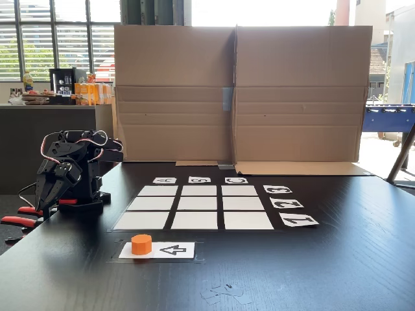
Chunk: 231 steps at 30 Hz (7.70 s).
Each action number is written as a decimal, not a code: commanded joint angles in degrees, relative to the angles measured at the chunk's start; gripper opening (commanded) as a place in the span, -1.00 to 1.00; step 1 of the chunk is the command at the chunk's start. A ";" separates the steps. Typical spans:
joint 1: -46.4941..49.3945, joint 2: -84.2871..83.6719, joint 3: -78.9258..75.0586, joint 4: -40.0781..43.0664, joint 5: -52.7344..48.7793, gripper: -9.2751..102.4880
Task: Pick up the round, orange token and place it in the grid on square A1.
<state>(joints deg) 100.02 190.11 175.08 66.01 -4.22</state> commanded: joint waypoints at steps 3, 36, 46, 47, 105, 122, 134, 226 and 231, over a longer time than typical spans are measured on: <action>4.31 -11.60 -5.27 -5.27 -4.75 -0.63; -6.77 -54.76 -57.66 17.93 -4.57 -0.54; -13.62 -72.16 -75.85 21.97 -1.32 -0.46; -14.50 -74.09 -77.34 21.97 -0.79 -0.46; -43.15 -132.89 -114.35 18.54 19.69 -0.27; -43.24 -140.89 -121.73 18.54 20.21 -0.27; -43.77 -142.47 -122.43 18.54 20.13 -0.29; -40.08 -40.08 -43.15 21.01 2.29 -0.66; -42.36 -42.19 -37.88 19.51 1.93 -0.66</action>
<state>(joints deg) 58.89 148.97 136.23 86.66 -1.85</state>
